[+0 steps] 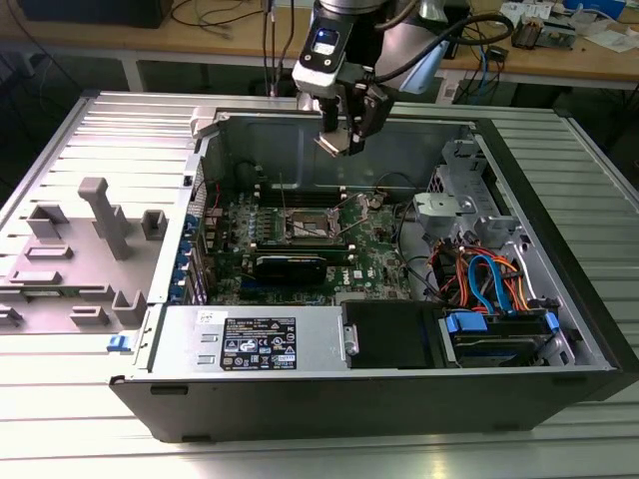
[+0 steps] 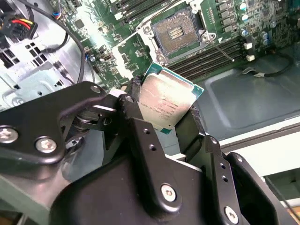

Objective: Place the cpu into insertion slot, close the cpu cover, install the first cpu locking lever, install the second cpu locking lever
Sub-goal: 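Place the cpu into insertion slot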

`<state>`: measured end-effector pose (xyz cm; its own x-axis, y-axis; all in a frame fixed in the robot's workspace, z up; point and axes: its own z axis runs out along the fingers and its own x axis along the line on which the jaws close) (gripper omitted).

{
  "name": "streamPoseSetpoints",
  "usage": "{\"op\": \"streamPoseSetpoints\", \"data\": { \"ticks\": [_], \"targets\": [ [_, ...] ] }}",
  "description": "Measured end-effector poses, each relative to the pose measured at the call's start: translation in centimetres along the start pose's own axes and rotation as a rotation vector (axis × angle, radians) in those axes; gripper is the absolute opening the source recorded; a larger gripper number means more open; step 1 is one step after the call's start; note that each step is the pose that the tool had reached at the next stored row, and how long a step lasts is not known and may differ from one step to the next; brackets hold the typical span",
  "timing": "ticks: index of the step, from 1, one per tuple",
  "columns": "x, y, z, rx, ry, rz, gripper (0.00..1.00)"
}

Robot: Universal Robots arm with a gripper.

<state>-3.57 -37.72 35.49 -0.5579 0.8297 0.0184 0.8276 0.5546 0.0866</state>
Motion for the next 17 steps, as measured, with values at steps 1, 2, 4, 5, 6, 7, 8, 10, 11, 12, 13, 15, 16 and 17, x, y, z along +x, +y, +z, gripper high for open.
{"op": "streamPoseSetpoints", "data": {
  "ticks": [1, 2, 4, 5, 6, 7, 8, 10, 11, 12, 13, 15, 16, 17],
  "targets": [
    [0.0, -0.01, 0.02, -0.0002, -0.0014, 0.016, 0.54],
    [-0.02, -0.02, 0.03, -0.0004, -0.0026, 0.029, 0.54],
    [-0.02, -0.02, 0.05, -0.0008, -0.0038, 0.044, 0.54],
    [-0.02, -0.02, 0.06, -0.001, -0.0046, 0.054, 0.54],
    [-0.02, -0.02, 0.07, -0.0012, -0.0055, 0.064, 0.54],
    [-0.03, -0.03, 0.08, -0.0013, -0.0061, 0.071, 0.54],
    [-0.03, -0.03, 0.08, -0.0015, -0.0067, 0.078, 0.54],
    [-0.03, -0.03, 0.1, -0.0019, -0.0082, 0.095, 0.54],
    [-0.02, -0.03, 0.11, -0.002, -0.009, 0.104, 0.54],
    [-0.02, -0.03, 0.13, -0.0021, -0.0096, 0.112, 0.54],
    [-0.03, -0.03, 0.15, -0.0023, -0.0109, 0.126, 0.54],
    [-0.03, -0.04, 0.23, -0.0027, -0.0143, 0.16, 0.54],
    [-0.03, -0.04, 0.26, -0.0027, -0.0159, 0.173, 0.54],
    [-0.03, -0.04, 0.28, -0.0027, -0.0175, 0.186, 0.54]
  ]
}}
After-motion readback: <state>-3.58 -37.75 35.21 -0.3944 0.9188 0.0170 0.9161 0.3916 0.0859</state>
